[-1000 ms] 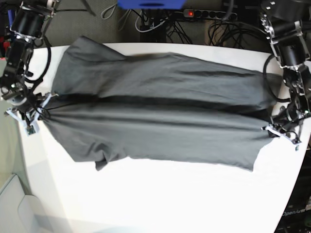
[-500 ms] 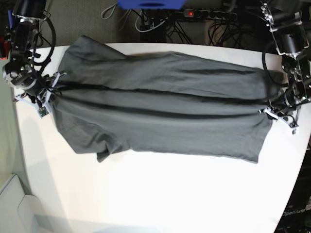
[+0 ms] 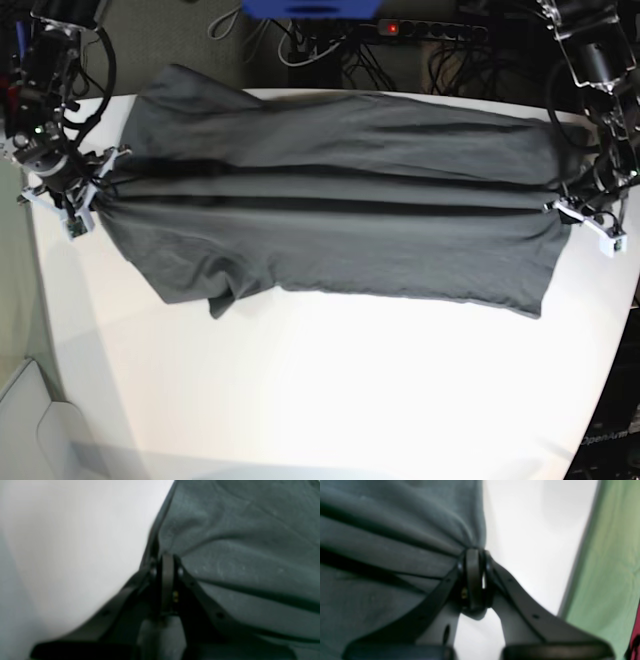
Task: Layout the t-shirt on the table in an organized manner, then fold the t-shirt properly
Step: 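Grasp the shirt side edges with both grippers and fold them inward, then grasp the shirt corner with the right gripper and tuck it inward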
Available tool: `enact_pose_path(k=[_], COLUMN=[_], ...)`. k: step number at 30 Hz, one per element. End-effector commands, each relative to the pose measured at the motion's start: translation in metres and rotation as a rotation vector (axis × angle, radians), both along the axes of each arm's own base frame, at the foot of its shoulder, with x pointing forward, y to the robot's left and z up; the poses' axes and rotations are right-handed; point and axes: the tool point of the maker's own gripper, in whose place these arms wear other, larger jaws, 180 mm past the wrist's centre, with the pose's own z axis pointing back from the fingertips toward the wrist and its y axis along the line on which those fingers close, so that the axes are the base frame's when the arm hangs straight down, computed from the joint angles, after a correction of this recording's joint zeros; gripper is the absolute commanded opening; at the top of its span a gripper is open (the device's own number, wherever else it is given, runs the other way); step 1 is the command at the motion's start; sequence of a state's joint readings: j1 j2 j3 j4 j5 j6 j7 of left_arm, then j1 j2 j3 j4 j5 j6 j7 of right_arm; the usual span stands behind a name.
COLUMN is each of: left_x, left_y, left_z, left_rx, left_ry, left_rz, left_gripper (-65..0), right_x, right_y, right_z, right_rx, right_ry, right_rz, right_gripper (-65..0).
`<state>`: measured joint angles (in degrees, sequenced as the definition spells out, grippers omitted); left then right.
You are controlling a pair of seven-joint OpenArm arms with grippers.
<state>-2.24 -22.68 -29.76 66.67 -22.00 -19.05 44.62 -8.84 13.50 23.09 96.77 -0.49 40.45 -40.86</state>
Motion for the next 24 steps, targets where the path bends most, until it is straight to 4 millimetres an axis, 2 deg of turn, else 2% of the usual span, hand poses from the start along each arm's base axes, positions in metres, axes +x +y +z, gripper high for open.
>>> enact_pose_path(k=[1,6,17,20,22,24], left_x=[0.01,0.008,-0.01,-0.016,-0.017,-0.022], left_y=[0.009,0.011,0.008,0.007,0.006,0.006], left_z=[0.016,0.013,0.001,-0.003,-0.004,-0.004], left_rx=[0.031,0.029,0.022,0.014,0.013,0.021], left_ry=[-0.038,-0.028,0.046,0.087,0.096,0.101], left_rz=[0.003,0.007,-0.004,-0.008,-0.009,-0.016], left_gripper=[-64.9,-64.9,-64.5,-57.3,-49.3,-41.7], right_x=[0.008,-0.009,-0.007,-0.003,-0.002,-0.001], right_y=[-0.004,0.007,-0.002,-0.017,-0.021,-0.022], right_z=[0.013,-0.003,-0.002,0.0,0.002,0.004], right_rx=[-0.029,-0.047,-0.08,-0.171,-0.204,-0.208], right_ry=[-0.035,0.035,0.06,0.1,0.104,0.099], right_rz=[0.017,0.083,0.063,0.033,0.031,0.027], right_gripper=[-65.0,-65.0,-65.0,-64.4,-59.4,-51.5])
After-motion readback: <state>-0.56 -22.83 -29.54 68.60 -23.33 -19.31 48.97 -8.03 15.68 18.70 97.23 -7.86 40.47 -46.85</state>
